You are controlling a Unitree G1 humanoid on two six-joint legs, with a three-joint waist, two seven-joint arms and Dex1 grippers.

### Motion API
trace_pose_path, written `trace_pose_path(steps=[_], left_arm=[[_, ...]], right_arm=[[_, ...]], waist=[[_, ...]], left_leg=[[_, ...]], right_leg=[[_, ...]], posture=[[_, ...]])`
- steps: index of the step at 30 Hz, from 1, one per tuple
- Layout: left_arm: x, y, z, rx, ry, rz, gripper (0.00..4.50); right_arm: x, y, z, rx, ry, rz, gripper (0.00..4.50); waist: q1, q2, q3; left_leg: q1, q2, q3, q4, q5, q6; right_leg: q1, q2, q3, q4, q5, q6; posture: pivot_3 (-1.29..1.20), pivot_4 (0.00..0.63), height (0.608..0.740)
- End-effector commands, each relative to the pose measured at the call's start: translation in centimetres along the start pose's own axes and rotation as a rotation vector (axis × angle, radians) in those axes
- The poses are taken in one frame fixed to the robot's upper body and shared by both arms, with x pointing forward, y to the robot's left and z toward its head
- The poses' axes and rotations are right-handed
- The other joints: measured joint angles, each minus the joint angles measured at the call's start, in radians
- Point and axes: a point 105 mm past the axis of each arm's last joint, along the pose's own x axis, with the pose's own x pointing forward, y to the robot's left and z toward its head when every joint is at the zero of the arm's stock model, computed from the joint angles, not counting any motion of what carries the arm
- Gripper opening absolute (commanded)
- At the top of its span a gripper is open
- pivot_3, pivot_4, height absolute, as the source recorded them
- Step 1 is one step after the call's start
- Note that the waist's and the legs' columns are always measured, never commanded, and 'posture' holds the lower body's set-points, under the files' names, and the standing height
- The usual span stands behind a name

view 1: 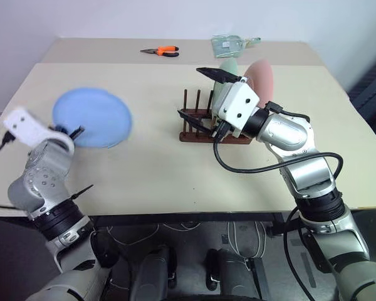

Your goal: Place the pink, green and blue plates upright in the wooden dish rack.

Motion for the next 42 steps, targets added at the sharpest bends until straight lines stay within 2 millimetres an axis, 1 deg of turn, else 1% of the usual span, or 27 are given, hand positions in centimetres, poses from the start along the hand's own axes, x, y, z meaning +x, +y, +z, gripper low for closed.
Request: trace_pose_path(steps=[1, 2, 4, 6, 10, 13, 17, 19, 21, 22, 23, 24, 25, 26, 27, 28, 29, 30, 31, 32, 33, 34, 35, 37, 38, 40, 42], left_arm=[[-2.0, -6.6, 4.2, 0.057, -0.189, -0.266, 0.07], [-2.6, -8.1, 4.6, 0.053, -0.201, -0.332, 0.07], [-3.5, -10.4, 4.9, 0.079, -0.208, -0.417, 0.07], [-4.3, -11.9, 5.0, 0.081, -0.198, -0.470, 0.07], [-5.5, -13.8, 5.1, 0.063, -0.190, -0.544, 0.07], [-6.3, -14.3, 4.8, 0.078, -0.175, -0.565, 0.07], [-6.9, -14.6, 4.7, 0.060, -0.162, -0.586, 0.00], [-7.1, -14.8, 4.9, 0.059, -0.163, -0.596, 0.00], [-7.3, -14.9, 4.9, 0.073, -0.167, -0.610, 0.00], [-7.4, -14.9, 4.9, 0.075, -0.169, -0.614, 0.33], [-7.4, -14.9, 5.2, 0.047, -0.176, -0.621, 0.67], [-7.4, -14.8, 5.4, 0.024, -0.180, -0.626, 0.94], [-7.0, -14.4, 6.2, -0.053, -0.194, -0.602, 1.36], [-6.3, -13.4, 7.5, -0.145, -0.234, -0.550, 1.96], [-5.5, -11.8, 8.9, -0.210, -0.282, -0.468, 2.49], [-4.5, -9.7, 10.2, -0.257, -0.328, -0.359, 2.99], [-3.7, -7.5, 11.1, -0.254, -0.372, -0.251, 3.46], [-2.9, -4.9, 11.8, -0.198, -0.409, -0.110, 3.46], [-2.2, -2.7, 11.9, -0.131, -0.421, 0.002, 3.46], [-1.7, -1.3, 11.8, -0.052, -0.425, 0.069, 3.46], [-1.3, -0.3, 11.3, 0.040, -0.416, 0.101, 3.46], [-0.9, 0.3, 10.5, 0.167, -0.404, 0.123, 3.46], [-0.5, 0.4, 9.4, 0.273, -0.387, 0.113, 3.46], [0.2, 0.6, 6.4, 0.364, -0.317, 0.076, 3.46], [0.4, 0.8, 4.5, 0.419, -0.272, 0.067, 3.46], [0.5, 0.8, 1.5, 0.447, -0.203, 0.039, 3.46], [0.4, 0.7, -0.3, 0.483, -0.173, 0.023, 3.46]], right_arm=[[0.6, 1.0, 1.3, -0.067, -0.037, 0.059, 4.50], [1.0, 1.6, 1.4, -0.100, -0.042, 0.094, 4.50], [2.0, 2.2, 1.5, -0.156, -0.048, 0.125, 4.50], [2.9, 2.5, 1.5, -0.220, -0.053, 0.135, 4.50], [4.4, 2.5, 0.9, -0.297, -0.043, 0.120, 4.50], [5.3, 2.0, 0.4, -0.345, -0.031, 0.087, 4.50], [5.7, 1.8, 0.0, -0.376, -0.025, 0.074, 3.32], [5.7, 1.7, -0.3, -0.400, -0.014, 0.070, 2.23], [5.7, 1.4, -0.4, -0.426, -0.003, 0.055, 1.33], [5.7, 1.3, -0.5, -0.433, -0.002, 0.050, 0.74], [5.6, 1.3, -0.4, -0.448, -0.004, 0.048, 0.25], [5.6, 1.2, -0.3, -0.457, -0.006, 0.047, 0.00], [5.6, 1.2, -0.1, -0.475, -0.014, 0.048, 0.00], [5.5, 1.1, 0.1, -0.488, -0.026, 0.049, 0.00], [5.4, 0.9, 0.5, -0.494, -0.037, 0.046, 0.00], [5.4, 0.7, 0.9, -0.495, -0.055, 0.041, 0.00], [5.3, 0.4, 1.5, -0.486, -0.076, 0.032, 0.00], [5.1, -0.1, 2.4, -0.438, -0.109, 0.005, 0.00], [5.0, -0.7, 3.4, -0.367, -0.153, -0.027, 0.00], [4.7, -1.3, 4.4, -0.271, -0.199, -0.058, 0.00], [4.4, -2.2, 5.3, -0.164, -0.242, -0.093, 0.00], [4.0, -3.1, 6.4, -0.031, -0.294, -0.128, 0.00], [3.5, -3.9, 7.2, 0.121, -0.341, -0.151, 0.00], [2.7, -4.7, 8.3, 0.369, -0.412, -0.162, 0.00], [2.4, -4.9, 8.5, 0.537, -0.437, -0.161, 0.00], [2.1, -4.8, 8.6, 0.791, -0.457, -0.150, 0.00], [2.2, -4.5, 7.9, 0.995, -0.439, -0.167, 0.00]], waist=[[-0.003, 0.000, 0.000], [-0.004, 0.000, 0.000], [-0.015, 0.000, 0.000], [-0.024, 0.000, 0.000], [-0.028, 0.000, 0.000], [-0.026, 0.000, 0.000], [-0.022, 0.000, 0.000], [-0.022, 0.000, 0.000], [-0.024, 0.000, 0.000], [-0.024, 0.000, 0.000], [-0.024, 0.000, 0.000], [-0.024, 0.000, 0.000], [-0.023, 0.001, 0.000], [-0.024, 0.001, 0.000], [-0.023, 0.000, 0.000], [-0.023, 0.001, 0.000], [-0.027, 0.001, 0.000], [-0.032, 0.001, 0.000], [-0.035, 0.001, 0.001], [-0.038, 0.002, 0.001], [-0.039, 0.002, 0.001], [-0.036, 0.002, 0.001], [-0.031, 0.002, 0.001], [-0.018, 0.001, 0.000], [-0.009, 0.000, 0.000], [0.001, -0.001, -0.001], [-0.001, -0.001, -0.001]], left_leg=[[0.000, 0.000, 0.000, 0.000, 0.000, 0.000], [0.000, 0.000, 0.000, 0.000, 0.000, 0.000], [0.000, 0.000, 0.000, 0.000, 0.000, 0.000], [0.001, 0.000, 0.000, 0.000, 0.000, 0.000], [0.001, 0.001, 0.000, -0.001, 0.001, -0.001], [0.001, 0.001, 0.000, -0.001, 0.001, -0.001], [0.001, 0.001, 0.000, -0.001, 0.001, -0.001], [0.001, 0.001, -0.001, 0.000, 0.001, -0.001], [0.001, 0.001, -0.001, 0.000, 0.001, -0.001], [0.001, 0.001, -0.001, -0.001, 0.001, -0.001], [0.001, 0.001, -0.001, -0.001, 0.001, -0.001], [0.001, 0.001, -0.001, 0.000, 0.001, -0.001], [0.001, 0.001, -0.001, -0.001, 0.001, -0.001], [0.001, 0.001, -0.001, 0.000, 0.001, -0.001], [0.001, 0.001, -0.001, 0.000, 0.001, -0.001], [0.001, 0.001, -0.001, 0.000, 0.001, -0.001], [0.001, 0.001, -0.001, 0.000, 0.001, -0.001], [0.001, 0.001, -0.001, -0.001, 0.001, -0.001], [0.002, 0.001, 0.000, -0.002, 0.001, -0.002], [0.003, 0.001, 0.001, -0.003, 0.002, -0.002], [0.004, 0.001, 0.001, -0.005, 0.002, -0.003], [0.004, 0.001, 0.001, -0.006, 0.002, -0.003], [0.004, 0.002, 0.001, -0.006, 0.002, -0.003], [0.004, 0.002, 0.001, -0.006, 0.002, -0.003], [0.003, 0.001, -0.001, -0.005, 0.002, -0.003], [0.003, 0.001, -0.003, -0.005, 0.001, -0.003], [0.003, 0.000, -0.003, -0.004, 0.000, -0.006]], right_leg=[[0.000, 0.000, 0.000, 0.000, 0.000, 0.000], [0.000, 0.000, 0.000, 0.000, 0.000, 0.000], [0.000, 0.001, 0.000, 0.000, 0.000, 0.000], [0.000, 0.001, 0.001, 0.001, 0.000, 0.000], [0.000, 0.001, 0.001, 0.001, 0.000, 0.000], [0.000, 0.001, 0.001, 0.001, 0.000, 0.000], [0.000, 0.001, 0.001, 0.001, 0.000, 0.000], [0.000, 0.001, 0.001, 0.000, 0.000, 0.000], [0.000, 0.001, 0.001, 0.001, 0.000, 0.000], [0.000, 0.001, 0.001, 0.001, 0.000, 0.000], [0.000, 0.001, 0.001, 0.001, 0.000, 0.000], [0.000, 0.001, 0.001, 0.001, 0.000, 0.000], [0.000, 0.001, 0.001, 0.001, 0.000, 0.000], [0.000, 0.001, 0.001, 0.001, 0.000, 0.000], [0.000, 0.001, 0.001, 0.000, 0.000, 0.000], [0.000, 0.001, 0.001, 0.000, 0.000, 0.000], [0.000, 0.001, 0.001, 0.000, 0.000, 0.000], [0.000, 0.002, 0.001, 0.000, 0.000, 0.000], [0.000, 0.002, 0.002, 0.001, 0.000, 0.000], [0.000, 0.003, 0.002, 0.001, 0.000, 0.000], [0.000, 0.003, 0.002, 0.001, 0.000, -0.001], [0.000, 0.004, 0.002, 0.001, 0.000, -0.001], [0.000, 0.004, 0.002, 0.002, 0.000, -0.001], [0.001, 0.004, 0.002, 0.002, 0.000, -0.001], [0.003, 0.004, 0.001, 0.001, 0.000, -0.001], [0.004, 0.003, 0.002, 0.000, 0.000, -0.001], [0.003, 0.002, 0.002, -0.001, 0.000, -0.001]], posture=[[0.00, 0.150, 0.740], [0.00, 0.150, 0.740], [0.00, 0.150, 0.740], [0.00, 0.150, 0.740], [0.00, 0.150, 0.740], [0.00, 0.150, 0.740], [0.00, 0.150, 0.740], [0.00, 0.150, 0.740], [0.00, 0.150, 0.740], [0.00, 0.150, 0.740], [0.00, 0.150, 0.740], [0.00, 0.150, 0.740], [0.00, 0.150, 0.740], [0.00, 0.150, 0.740], [0.00, 0.150, 0.740], [0.00, 0.150, 0.740], [0.00, 0.150, 0.740], [0.00, 0.150, 0.740], [0.00, 0.150, 0.740], [0.00, 0.150, 0.740], [0.00, 0.150, 0.740], [0.00, 0.150, 0.740], [0.00, 0.150, 0.740], [0.00, 0.150, 0.740], [0.00, 0.150, 0.740], [0.00, 0.150, 0.740], [0.00, 0.150, 0.740]])
